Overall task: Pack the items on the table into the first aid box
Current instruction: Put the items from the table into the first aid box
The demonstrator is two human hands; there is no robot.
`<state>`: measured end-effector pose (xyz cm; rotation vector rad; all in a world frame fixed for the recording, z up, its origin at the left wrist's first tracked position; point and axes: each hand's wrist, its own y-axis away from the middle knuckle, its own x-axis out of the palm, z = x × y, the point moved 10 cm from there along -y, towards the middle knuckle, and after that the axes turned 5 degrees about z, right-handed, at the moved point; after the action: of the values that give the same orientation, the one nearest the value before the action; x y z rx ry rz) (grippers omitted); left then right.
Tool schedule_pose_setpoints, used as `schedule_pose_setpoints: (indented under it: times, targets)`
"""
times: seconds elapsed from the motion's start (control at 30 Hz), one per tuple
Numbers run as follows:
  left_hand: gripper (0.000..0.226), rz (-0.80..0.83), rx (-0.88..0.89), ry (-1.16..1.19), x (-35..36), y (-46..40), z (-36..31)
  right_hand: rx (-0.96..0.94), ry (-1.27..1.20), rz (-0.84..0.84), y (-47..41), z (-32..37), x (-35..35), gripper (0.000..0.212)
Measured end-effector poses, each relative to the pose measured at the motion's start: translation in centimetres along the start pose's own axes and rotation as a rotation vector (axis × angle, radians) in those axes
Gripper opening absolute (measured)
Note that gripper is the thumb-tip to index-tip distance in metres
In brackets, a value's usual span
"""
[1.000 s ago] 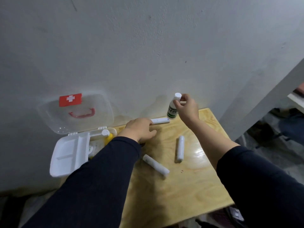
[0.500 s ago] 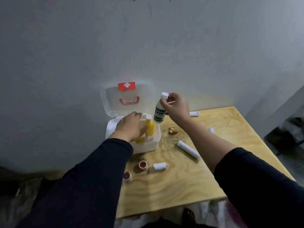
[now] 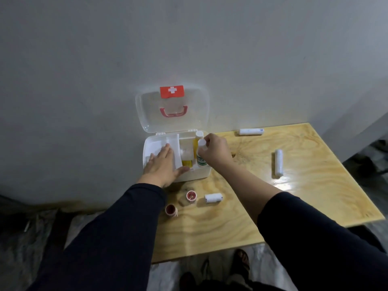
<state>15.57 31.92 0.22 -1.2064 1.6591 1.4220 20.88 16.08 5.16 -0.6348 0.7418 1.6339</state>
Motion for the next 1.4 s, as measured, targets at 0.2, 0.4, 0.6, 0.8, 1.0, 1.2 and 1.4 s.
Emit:
schedule_pose_setpoints:
  times: [0.2, 0.4, 0.6, 0.8, 1.0, 1.2, 1.4]
  targets:
    - [0.094, 0.011, 0.007, -0.017, 0.3, 0.0, -0.1, -0.005, 0.017, 0.047, -0.6, -0.4, 0.4, 0.038]
    - [0.089, 0.009, 0.004, -0.043, 0.1, 0.2, -0.3, 0.011, -0.162, -0.058, -0.1, -2.2, -2.7, 0.039]
    - [0.088, 0.006, 0.006, -0.059, 0.2, 0.4, -0.4, 0.165, 0.132, -0.046, 0.9, -9.7, -3.0, 0.033]
    - [0.088, -0.003, 0.006, -0.04, 0.3, 0.5, -0.4, 0.312, 0.346, 0.001, 3.1, -16.0, -2.2, 0.025]
    - [0.085, -0.01, -0.001, -0.061, 0.3, 0.7, -0.6, 0.363, 0.307, -0.023, 3.6, -18.6, -2.2, 0.021]
    - [0.082, -0.022, -0.031, -0.044, 0.7, 0.8, -1.0, 0.46, 0.146, -0.207, 2.1, -20.4, -7.7, 0.044]
    - [0.079, -0.065, -0.072, -0.058, 1.1, 0.3, -0.6, 0.639, 0.014, -0.277, 0.4, -24.0, -11.0, 0.033]
